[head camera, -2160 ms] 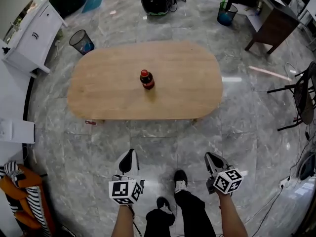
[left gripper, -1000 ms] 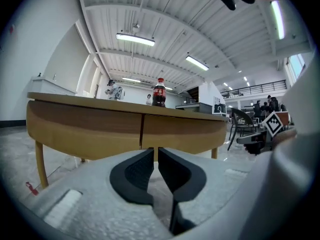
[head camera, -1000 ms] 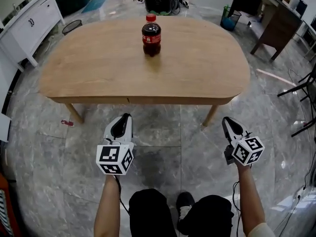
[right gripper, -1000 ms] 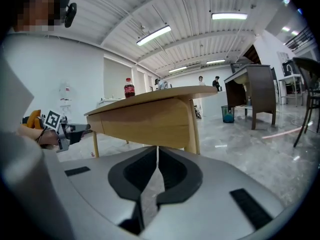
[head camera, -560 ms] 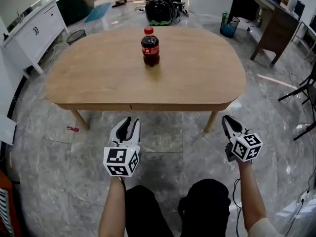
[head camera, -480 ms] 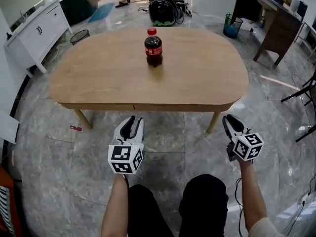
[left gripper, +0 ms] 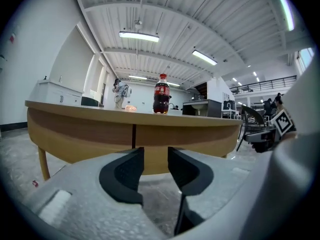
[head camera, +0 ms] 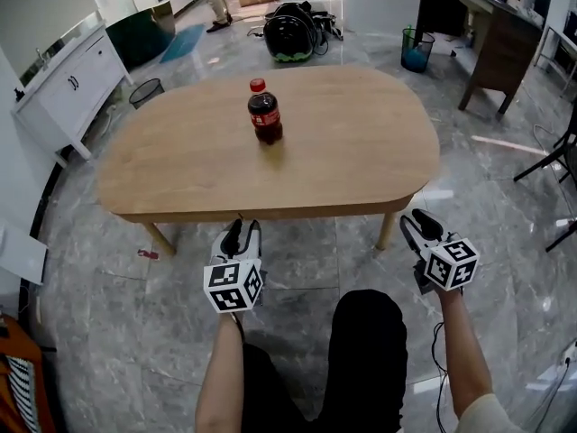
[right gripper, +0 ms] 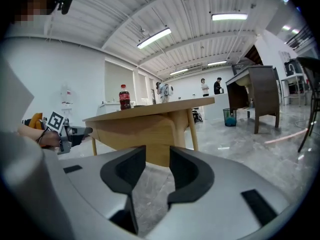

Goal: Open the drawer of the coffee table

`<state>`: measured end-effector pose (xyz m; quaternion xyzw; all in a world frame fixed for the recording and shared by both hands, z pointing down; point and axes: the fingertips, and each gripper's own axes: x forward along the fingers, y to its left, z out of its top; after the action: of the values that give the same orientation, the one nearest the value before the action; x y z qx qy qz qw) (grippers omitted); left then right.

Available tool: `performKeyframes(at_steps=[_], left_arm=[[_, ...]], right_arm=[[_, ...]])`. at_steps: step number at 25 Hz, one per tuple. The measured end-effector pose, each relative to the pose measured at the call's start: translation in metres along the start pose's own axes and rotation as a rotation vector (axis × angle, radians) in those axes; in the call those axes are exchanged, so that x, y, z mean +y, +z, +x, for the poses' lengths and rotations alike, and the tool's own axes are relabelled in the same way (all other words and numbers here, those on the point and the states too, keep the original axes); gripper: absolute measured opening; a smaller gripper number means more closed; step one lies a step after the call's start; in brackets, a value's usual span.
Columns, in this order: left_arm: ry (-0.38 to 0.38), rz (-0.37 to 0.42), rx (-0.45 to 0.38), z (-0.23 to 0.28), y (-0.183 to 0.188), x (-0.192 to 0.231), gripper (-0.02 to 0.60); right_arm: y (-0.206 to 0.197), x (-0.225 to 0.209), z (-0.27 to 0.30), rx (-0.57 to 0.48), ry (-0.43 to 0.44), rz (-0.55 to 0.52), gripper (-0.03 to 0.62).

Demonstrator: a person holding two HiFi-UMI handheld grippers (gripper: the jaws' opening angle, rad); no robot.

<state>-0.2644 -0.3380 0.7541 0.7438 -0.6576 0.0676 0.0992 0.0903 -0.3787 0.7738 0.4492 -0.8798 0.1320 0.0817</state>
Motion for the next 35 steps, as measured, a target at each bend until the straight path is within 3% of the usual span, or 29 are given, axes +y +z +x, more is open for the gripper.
performKeyframes(at_steps=[4, 10, 18, 35], left_arm=[[0.002, 0.019, 0.029, 0.014, -0.005, 0.008, 0.207], [-0.020, 0.011, 0.023, 0.022, -0.009, 0.007, 0.245], [-0.001, -0.030, 0.006, 0.032, -0.008, 0.012, 0.247], [0.080, -0.020, -0.020, 0.038, -0.008, 0.010, 0.256]], right_arm=[[-0.007, 0.006, 0.001, 0.034, 0.032, -0.031, 0.160], [-0.002, 0.003, -0.001, 0.040, 0.020, -0.058, 0.172], [-0.003, 0.002, 0.021, 0.032, 0.021, -0.043, 0.190], [-0.007, -0.009, 0.029, 0.064, 0.040, -0.062, 0.215]])
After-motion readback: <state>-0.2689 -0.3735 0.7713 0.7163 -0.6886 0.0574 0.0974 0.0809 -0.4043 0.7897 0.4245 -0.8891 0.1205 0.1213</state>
